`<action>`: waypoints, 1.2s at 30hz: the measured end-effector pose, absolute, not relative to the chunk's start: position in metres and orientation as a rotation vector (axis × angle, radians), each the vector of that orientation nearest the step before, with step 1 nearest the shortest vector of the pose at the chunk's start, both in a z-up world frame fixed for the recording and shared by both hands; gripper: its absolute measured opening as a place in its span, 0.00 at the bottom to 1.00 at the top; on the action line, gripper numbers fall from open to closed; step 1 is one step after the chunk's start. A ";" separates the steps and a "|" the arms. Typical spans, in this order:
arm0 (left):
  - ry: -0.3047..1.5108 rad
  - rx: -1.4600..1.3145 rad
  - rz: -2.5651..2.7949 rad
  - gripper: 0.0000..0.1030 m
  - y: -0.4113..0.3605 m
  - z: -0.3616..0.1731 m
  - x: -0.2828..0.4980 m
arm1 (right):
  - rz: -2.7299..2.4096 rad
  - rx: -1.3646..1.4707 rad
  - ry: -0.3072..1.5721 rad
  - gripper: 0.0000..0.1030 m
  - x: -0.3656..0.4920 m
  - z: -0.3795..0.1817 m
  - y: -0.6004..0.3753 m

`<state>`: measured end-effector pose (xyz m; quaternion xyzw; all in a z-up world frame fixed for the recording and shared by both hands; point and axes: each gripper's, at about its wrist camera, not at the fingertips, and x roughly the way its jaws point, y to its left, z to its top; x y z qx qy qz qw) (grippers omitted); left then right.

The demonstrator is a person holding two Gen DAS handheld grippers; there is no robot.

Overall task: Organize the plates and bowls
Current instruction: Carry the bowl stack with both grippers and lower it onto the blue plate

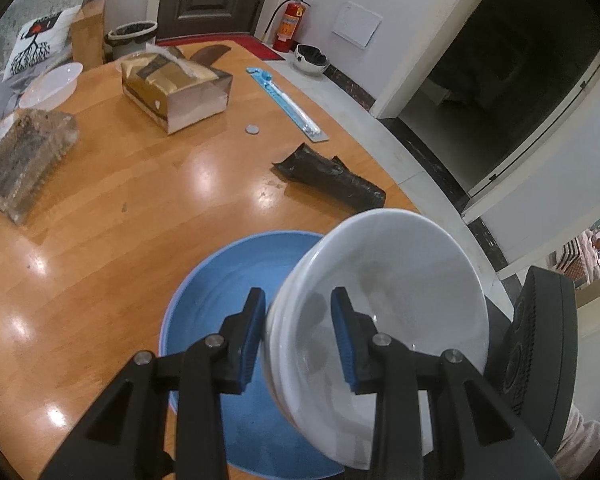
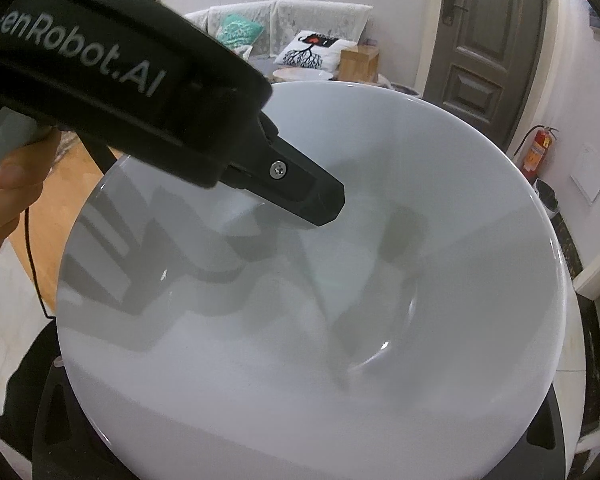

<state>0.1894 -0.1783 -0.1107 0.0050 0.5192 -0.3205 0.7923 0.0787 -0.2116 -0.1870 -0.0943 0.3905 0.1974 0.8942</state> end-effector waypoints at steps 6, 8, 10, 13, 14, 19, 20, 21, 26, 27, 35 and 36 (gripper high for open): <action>1.144 -0.013 -0.679 0.29 -0.172 -0.121 0.194 | 0.426 -0.199 0.845 0.99 0.093 -0.187 -0.211; 1.149 -0.020 -0.677 0.29 -0.170 -0.123 0.195 | 0.428 -0.201 0.853 0.99 0.093 -0.188 -0.209; 1.153 -0.024 -0.675 0.29 -0.169 -0.125 0.196 | 0.429 -0.204 0.860 0.99 0.092 -0.188 -0.209; 1.157 -0.026 -0.672 0.29 -0.169 -0.128 0.197 | 0.430 -0.206 0.868 0.99 0.093 -0.188 -0.210; 1.156 -0.023 -0.668 0.29 -0.170 -0.129 0.197 | 0.430 -0.206 0.871 0.99 0.096 -0.187 -0.210; 1.159 -0.032 -0.664 0.29 -0.169 -0.129 0.198 | 0.437 -0.202 0.884 0.99 0.096 -0.187 -0.210; 1.158 -0.029 -0.664 0.29 -0.169 -0.129 0.198 | 0.438 -0.207 0.889 0.99 0.096 -0.186 -0.209; 1.158 -0.029 -0.664 0.29 -0.169 -0.129 0.199 | 0.439 -0.208 0.892 0.99 0.096 -0.186 -0.209; 1.161 -0.037 -0.669 0.29 -0.167 -0.129 0.198 | 0.433 -0.210 0.910 0.99 0.095 -0.188 -0.211; 1.161 -0.036 -0.669 0.29 -0.167 -0.128 0.198 | 0.430 -0.211 0.911 0.99 0.095 -0.189 -0.211; 1.154 -0.024 -0.655 0.30 -0.166 -0.125 0.194 | 0.392 -0.256 0.893 0.99 0.091 -0.194 -0.211; 1.152 -0.021 -0.656 0.30 -0.166 -0.124 0.193 | 0.387 -0.262 0.891 0.99 0.089 -0.194 -0.212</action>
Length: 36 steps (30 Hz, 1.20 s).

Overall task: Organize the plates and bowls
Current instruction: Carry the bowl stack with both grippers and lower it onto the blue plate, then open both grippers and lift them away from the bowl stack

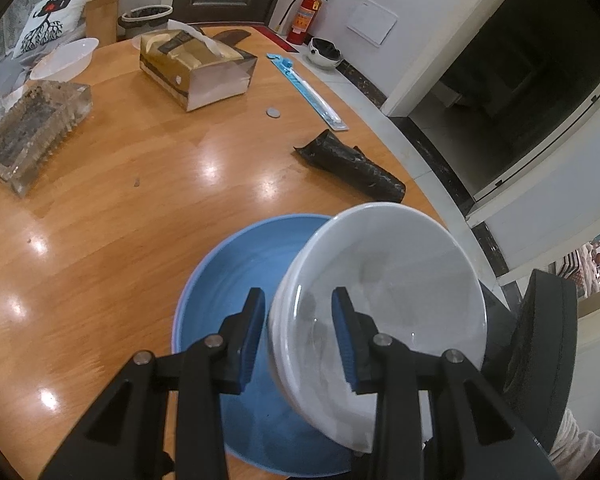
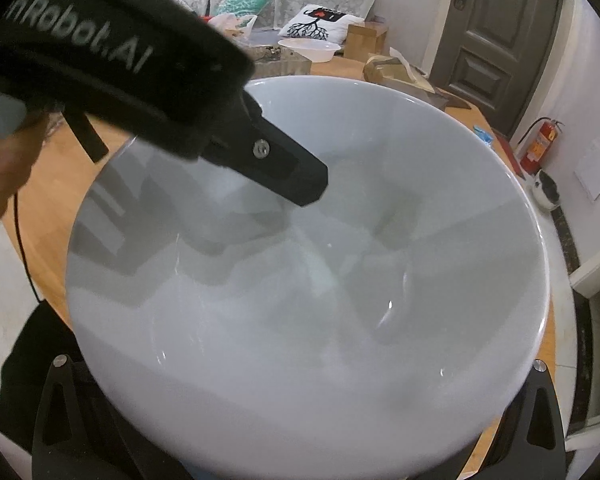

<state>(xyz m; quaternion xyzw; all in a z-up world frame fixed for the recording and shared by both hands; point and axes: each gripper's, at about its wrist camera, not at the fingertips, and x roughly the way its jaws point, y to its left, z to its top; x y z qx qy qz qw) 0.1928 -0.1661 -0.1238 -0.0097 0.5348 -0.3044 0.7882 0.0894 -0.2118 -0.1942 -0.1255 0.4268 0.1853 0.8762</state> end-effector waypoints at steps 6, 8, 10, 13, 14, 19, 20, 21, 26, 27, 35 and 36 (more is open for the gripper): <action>1.122 0.040 -0.643 0.45 -0.167 -0.115 0.185 | 0.381 -0.233 0.889 0.99 0.080 -0.192 -0.222; 1.119 0.056 -0.644 0.47 -0.167 -0.112 0.183 | 0.376 -0.226 0.882 0.99 0.077 -0.190 -0.226; 1.110 0.078 -0.635 0.54 -0.168 -0.109 0.180 | 0.377 -0.219 0.873 0.99 0.075 -0.187 -0.230; 1.095 0.107 -0.621 0.60 -0.167 -0.103 0.175 | 0.389 -0.199 0.856 0.99 0.069 -0.180 -0.236; 1.091 0.114 -0.617 0.62 -0.166 -0.101 0.173 | 0.388 -0.192 0.850 0.99 0.066 -0.176 -0.240; 1.032 0.168 -0.571 0.76 -0.162 -0.086 0.161 | 0.367 -0.178 0.808 0.99 0.055 -0.159 -0.253; 1.023 0.174 -0.566 0.80 -0.160 -0.083 0.159 | 0.367 -0.171 0.797 0.99 0.052 -0.155 -0.255; 1.012 0.178 -0.561 0.83 -0.159 -0.080 0.157 | 0.371 -0.163 0.782 0.99 0.046 -0.149 -0.259; 0.953 0.196 -0.531 0.95 -0.150 -0.060 0.145 | 0.375 -0.136 0.708 0.99 0.032 -0.122 -0.269; 0.934 0.198 -0.522 0.98 -0.147 -0.056 0.142 | 0.372 -0.138 0.698 0.99 0.030 -0.118 -0.269; 0.871 0.172 -0.451 0.99 -0.123 -0.033 0.128 | 0.354 -0.131 0.589 0.99 0.019 -0.080 -0.262; 0.858 0.161 -0.432 0.99 -0.118 -0.031 0.126 | 0.352 -0.126 0.580 0.99 0.020 -0.077 -0.261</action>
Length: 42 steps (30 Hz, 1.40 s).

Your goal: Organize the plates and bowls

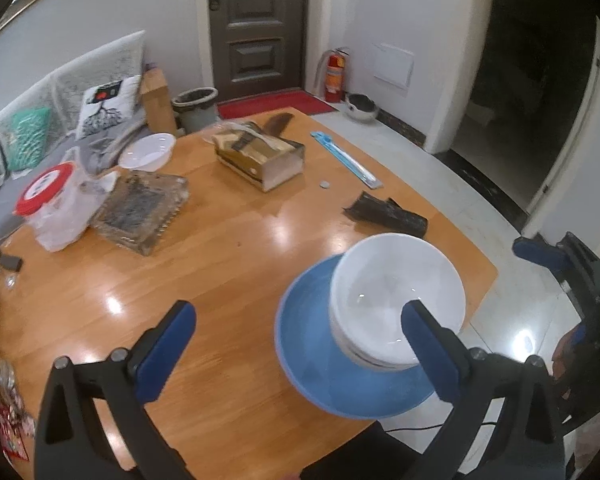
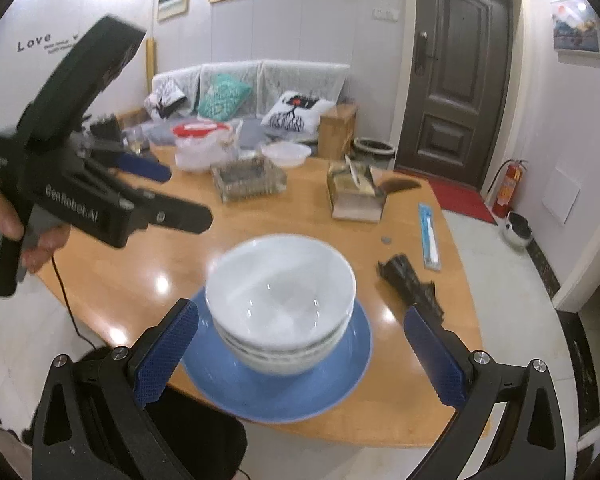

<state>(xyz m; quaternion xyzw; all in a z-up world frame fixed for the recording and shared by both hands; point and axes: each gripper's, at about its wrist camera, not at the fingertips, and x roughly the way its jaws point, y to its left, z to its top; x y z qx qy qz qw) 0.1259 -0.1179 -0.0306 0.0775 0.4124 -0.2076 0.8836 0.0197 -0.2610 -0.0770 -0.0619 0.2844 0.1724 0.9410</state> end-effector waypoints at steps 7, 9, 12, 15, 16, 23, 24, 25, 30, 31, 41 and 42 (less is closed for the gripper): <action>0.792 0.091 -0.321 0.99 -0.085 -0.018 0.115 | 0.352 -0.086 0.527 0.99 0.023 -0.055 -0.250; 0.762 0.072 -0.292 0.99 -0.075 -0.014 0.111 | 0.360 -0.086 0.515 0.99 0.026 -0.049 -0.245; 0.730 0.052 -0.252 0.99 -0.060 -0.008 0.106 | 0.370 -0.099 0.501 0.99 0.028 -0.044 -0.234; 0.694 0.046 -0.214 0.99 -0.047 -0.002 0.099 | 0.387 -0.102 0.491 0.99 0.032 -0.038 -0.224; 0.681 0.045 -0.198 0.99 -0.043 0.001 0.096 | 0.394 -0.102 0.486 0.99 0.033 -0.036 -0.221; 0.571 0.033 -0.107 0.99 -0.018 0.019 0.076 | 0.424 -0.087 0.428 0.99 0.033 -0.016 -0.204; 0.547 0.029 -0.092 0.99 -0.015 0.023 0.072 | 0.426 -0.081 0.418 0.99 0.032 -0.013 -0.203; 0.532 0.027 -0.081 0.99 -0.012 0.025 0.069 | 0.429 -0.075 0.404 0.99 0.032 -0.009 -0.201; 0.459 0.022 -0.025 0.99 -0.002 0.036 0.055 | 0.422 -0.071 0.347 0.99 0.025 0.006 -0.196; 0.446 0.019 -0.016 0.99 0.000 0.039 0.052 | 0.422 -0.069 0.337 0.99 0.024 0.009 -0.194; 0.388 0.017 0.021 1.00 0.010 0.051 0.039 | 0.439 -0.074 0.316 0.99 0.023 0.019 -0.185; 0.386 0.017 0.023 1.00 0.010 0.051 0.039 | 0.439 -0.075 0.314 0.99 0.022 0.020 -0.185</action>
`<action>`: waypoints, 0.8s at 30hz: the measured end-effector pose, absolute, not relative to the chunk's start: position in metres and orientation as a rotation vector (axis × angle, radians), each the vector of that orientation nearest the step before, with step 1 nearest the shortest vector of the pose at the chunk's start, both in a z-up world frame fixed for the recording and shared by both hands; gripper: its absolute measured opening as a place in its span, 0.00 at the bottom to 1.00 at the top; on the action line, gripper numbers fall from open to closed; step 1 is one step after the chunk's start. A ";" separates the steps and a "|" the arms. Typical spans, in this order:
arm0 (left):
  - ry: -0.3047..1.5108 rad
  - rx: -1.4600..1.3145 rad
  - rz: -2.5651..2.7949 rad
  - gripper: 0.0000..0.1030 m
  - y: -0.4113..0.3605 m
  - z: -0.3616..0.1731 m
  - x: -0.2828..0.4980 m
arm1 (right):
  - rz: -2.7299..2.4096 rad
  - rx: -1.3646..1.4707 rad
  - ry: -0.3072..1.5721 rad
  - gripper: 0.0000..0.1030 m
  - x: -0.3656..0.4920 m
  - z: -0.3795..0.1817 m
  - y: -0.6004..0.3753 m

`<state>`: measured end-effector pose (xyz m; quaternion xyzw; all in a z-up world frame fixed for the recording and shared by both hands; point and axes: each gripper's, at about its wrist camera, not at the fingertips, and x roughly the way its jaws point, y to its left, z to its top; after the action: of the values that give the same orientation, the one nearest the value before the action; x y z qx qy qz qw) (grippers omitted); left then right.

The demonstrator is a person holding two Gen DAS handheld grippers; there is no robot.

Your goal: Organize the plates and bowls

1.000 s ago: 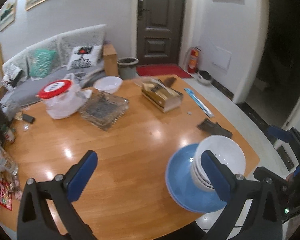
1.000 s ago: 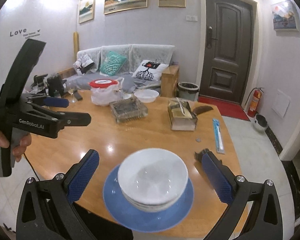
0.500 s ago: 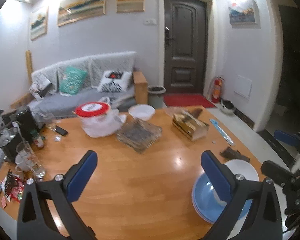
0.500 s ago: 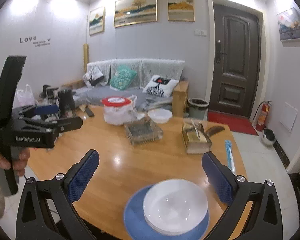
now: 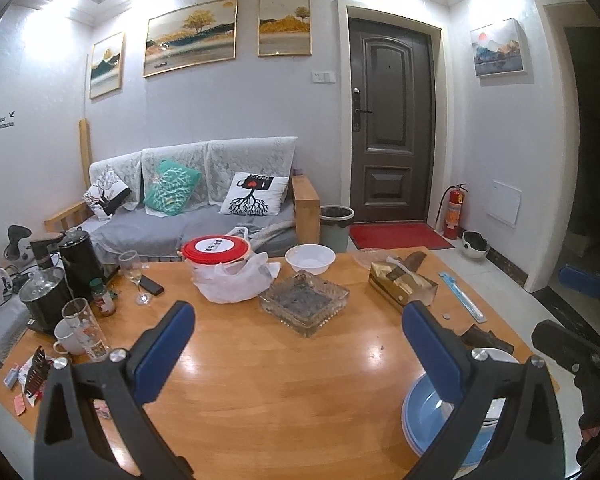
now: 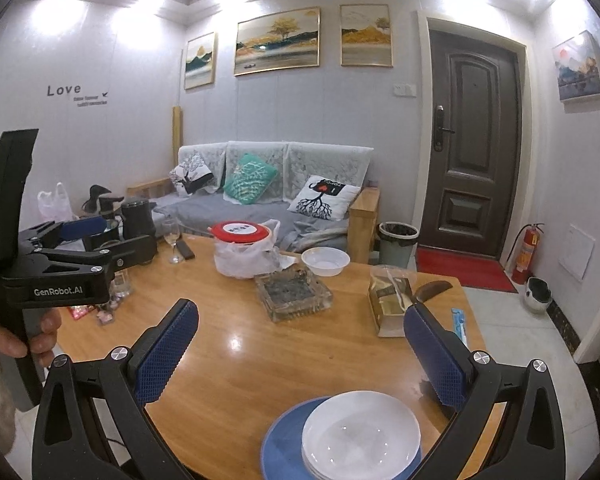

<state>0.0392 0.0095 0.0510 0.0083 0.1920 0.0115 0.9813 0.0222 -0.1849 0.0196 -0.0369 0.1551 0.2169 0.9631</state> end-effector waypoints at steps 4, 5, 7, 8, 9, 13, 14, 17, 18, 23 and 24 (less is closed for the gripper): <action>0.380 0.018 0.032 1.00 0.008 0.052 0.037 | 0.437 -0.075 0.313 0.99 0.023 0.020 -0.185; 0.378 0.019 0.036 1.00 0.008 0.052 0.036 | 0.436 -0.074 0.315 0.99 0.023 0.020 -0.185; 0.374 0.022 0.039 1.00 0.007 0.052 0.036 | 0.438 -0.073 0.314 0.99 0.023 0.020 -0.186; 0.372 0.022 0.039 1.00 0.007 0.052 0.036 | 0.437 -0.070 0.315 0.99 0.022 0.019 -0.187; 0.372 0.022 0.040 1.00 0.007 0.053 0.036 | 0.436 -0.067 0.317 0.99 0.022 0.019 -0.187; 0.371 0.022 0.039 1.00 0.007 0.053 0.036 | 0.433 -0.060 0.318 0.99 0.022 0.019 -0.188; 0.371 0.023 0.039 1.00 0.006 0.053 0.036 | 0.432 -0.060 0.319 0.99 0.022 0.019 -0.188; 0.367 0.026 0.042 1.00 0.006 0.054 0.035 | 0.430 -0.060 0.320 0.99 0.022 0.019 -0.188; 0.365 0.026 0.042 1.00 0.006 0.055 0.034 | 0.431 -0.060 0.320 0.99 0.022 0.019 -0.188; 0.361 0.026 0.046 1.00 0.004 0.056 0.034 | 0.428 -0.058 0.319 0.99 0.022 0.019 -0.187; 0.361 0.026 0.046 1.00 0.004 0.056 0.034 | 0.429 -0.056 0.319 0.99 0.022 0.019 -0.187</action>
<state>0.0342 0.0042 0.0556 0.0132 0.1793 0.0227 0.9834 0.0223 -0.1868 0.0191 -0.0275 0.1578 0.2120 0.9640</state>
